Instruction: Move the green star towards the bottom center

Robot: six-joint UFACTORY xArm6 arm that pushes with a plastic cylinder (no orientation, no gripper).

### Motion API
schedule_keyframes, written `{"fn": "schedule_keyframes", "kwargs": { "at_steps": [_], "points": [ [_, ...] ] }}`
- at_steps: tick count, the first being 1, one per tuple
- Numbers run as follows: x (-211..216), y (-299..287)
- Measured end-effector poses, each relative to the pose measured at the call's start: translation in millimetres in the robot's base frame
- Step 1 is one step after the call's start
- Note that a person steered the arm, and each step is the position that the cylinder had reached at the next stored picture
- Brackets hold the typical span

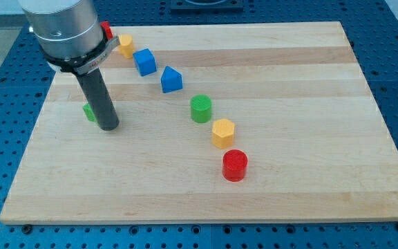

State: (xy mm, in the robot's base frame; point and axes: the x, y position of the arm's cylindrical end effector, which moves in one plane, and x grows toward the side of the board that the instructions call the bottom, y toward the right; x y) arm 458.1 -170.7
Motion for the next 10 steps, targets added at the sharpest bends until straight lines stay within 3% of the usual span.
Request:
{"fn": "schedule_keyframes", "kwargs": {
  "at_steps": [4,5,6,7,8,9,10],
  "points": [
    [-88.3,-12.8],
    [-103.7,-38.8],
    [-79.9,-59.8],
    [-28.5,-56.3],
    [23.1,-24.7],
    [33.8,-17.6],
    [0.6,-31.2]
  ]
}}
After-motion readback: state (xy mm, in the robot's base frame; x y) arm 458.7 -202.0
